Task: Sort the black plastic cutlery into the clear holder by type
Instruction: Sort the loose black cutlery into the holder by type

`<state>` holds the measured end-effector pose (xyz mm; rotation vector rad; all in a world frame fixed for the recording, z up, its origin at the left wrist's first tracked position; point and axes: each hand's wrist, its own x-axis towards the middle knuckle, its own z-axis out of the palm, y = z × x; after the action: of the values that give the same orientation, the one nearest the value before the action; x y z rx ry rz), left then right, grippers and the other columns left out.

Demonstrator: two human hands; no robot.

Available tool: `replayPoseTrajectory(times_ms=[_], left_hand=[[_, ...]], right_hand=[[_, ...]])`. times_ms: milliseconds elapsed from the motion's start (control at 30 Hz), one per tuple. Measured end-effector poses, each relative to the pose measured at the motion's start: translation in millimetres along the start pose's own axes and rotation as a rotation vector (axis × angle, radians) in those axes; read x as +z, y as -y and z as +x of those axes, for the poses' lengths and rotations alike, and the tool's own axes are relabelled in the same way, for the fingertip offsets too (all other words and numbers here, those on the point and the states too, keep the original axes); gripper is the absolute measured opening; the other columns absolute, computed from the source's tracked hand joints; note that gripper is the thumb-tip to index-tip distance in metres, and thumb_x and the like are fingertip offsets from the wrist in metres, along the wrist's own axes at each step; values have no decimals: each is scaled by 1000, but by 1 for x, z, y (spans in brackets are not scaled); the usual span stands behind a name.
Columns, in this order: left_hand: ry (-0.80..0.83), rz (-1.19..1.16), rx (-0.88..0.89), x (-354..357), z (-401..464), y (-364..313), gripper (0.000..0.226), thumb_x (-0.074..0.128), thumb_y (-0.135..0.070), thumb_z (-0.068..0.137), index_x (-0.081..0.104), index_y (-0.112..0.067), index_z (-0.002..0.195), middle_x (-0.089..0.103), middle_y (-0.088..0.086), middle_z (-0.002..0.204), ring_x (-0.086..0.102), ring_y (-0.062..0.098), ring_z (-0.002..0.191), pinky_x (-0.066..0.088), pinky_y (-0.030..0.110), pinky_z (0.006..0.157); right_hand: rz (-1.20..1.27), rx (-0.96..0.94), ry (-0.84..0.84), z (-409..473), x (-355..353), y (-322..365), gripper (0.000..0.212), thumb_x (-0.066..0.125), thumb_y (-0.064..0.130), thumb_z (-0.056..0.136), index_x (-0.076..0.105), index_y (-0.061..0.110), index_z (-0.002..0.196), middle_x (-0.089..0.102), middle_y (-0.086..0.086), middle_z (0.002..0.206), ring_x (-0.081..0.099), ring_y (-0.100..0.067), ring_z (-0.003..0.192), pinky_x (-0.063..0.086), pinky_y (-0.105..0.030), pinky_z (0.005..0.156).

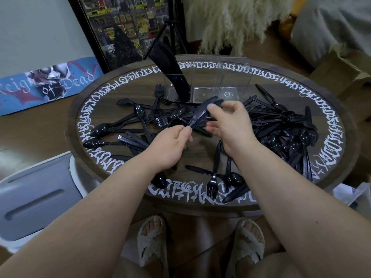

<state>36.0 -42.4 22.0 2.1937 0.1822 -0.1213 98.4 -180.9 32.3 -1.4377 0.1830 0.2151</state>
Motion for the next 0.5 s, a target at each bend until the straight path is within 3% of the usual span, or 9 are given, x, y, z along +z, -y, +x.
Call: replayPoseTrajectory(times_ms=[100,133,200,267,367,500], left_hand=[[55,89,21,-3,-1,1,34,34,-34,102,58,-22,80,52,-6,67,49,10,64,40,29,63],[76,116,27,-3,-2,0,33,35,-34,102,59,-23,82,52,-6,69,49,9,66,39,28,63],[107,136,26,-2,-3,0,28,37,-34,101,60,-22,90,53,-7,71,50,7,69,38,27,64],[99,122,22,-2,-3,0,19,43,-35,99,58,-23,97,55,-10,76,51,5,72,39,22,66],[28,160,49,-5,-4,-1,16,50,-31,97,56,-25,111,55,-18,87,52,-2,82,37,13,70],[-55,398,90,-10,-3,-2,31,43,-31,100,54,-23,128,62,-2,114,56,17,105,42,28,85]], right_hand=[[-157,-108,-4,5,-8,1,42,54,17,96,42,24,136,59,-2,94,55,-11,60,48,-22,55],[-202,-135,14,6,-9,0,36,50,15,97,49,23,133,61,-4,91,54,-10,58,48,-22,55],[-247,-152,15,7,-9,-2,21,48,10,97,65,17,107,65,-6,87,53,-8,53,48,-22,53],[-241,-143,-7,8,-10,-4,24,48,7,96,67,19,85,66,-8,83,53,-8,50,48,-22,51],[-174,-115,0,11,-14,-6,24,51,5,95,66,17,80,65,-9,83,55,-9,50,49,-23,52],[-77,-65,9,10,-14,-7,19,50,3,95,63,10,83,62,-9,79,57,-10,52,51,-23,54]])
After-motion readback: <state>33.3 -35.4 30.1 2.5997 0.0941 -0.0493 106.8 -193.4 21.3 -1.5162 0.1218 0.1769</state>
